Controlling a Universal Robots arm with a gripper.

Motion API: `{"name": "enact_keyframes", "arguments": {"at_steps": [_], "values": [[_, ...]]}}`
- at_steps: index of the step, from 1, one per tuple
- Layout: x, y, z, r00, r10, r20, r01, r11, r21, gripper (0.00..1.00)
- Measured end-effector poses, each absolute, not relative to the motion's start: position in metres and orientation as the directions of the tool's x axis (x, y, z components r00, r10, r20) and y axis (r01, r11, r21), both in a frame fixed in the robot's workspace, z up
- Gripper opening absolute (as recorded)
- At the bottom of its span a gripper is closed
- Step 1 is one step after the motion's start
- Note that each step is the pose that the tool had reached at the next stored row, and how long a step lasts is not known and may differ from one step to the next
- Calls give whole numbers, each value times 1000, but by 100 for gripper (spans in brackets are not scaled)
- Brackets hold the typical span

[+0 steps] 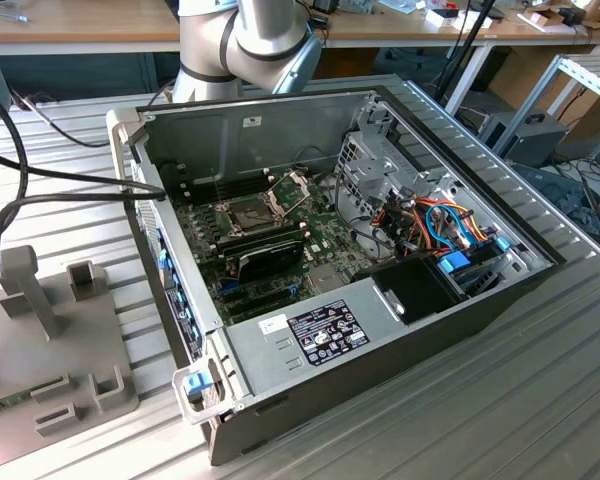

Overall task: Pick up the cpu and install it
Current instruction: 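Pick up the cpu and move it towards the insertion slot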

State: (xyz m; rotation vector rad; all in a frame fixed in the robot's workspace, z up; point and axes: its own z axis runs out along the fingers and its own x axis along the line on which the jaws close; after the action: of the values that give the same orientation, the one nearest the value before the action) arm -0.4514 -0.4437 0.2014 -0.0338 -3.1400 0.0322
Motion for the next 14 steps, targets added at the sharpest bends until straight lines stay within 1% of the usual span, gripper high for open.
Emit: {"name": "enact_keyframes", "arguments": {"at_steps": [8, 9, 14], "values": [[-451, -444, 216, -1000, 22, 1, 22, 1000, -20, 55], [-451, -444, 223, -1000, 22, 1, 22, 1000, -20, 55], [-451, -444, 236, -1000, 22, 1, 21, 1000, -20, 55]]}}
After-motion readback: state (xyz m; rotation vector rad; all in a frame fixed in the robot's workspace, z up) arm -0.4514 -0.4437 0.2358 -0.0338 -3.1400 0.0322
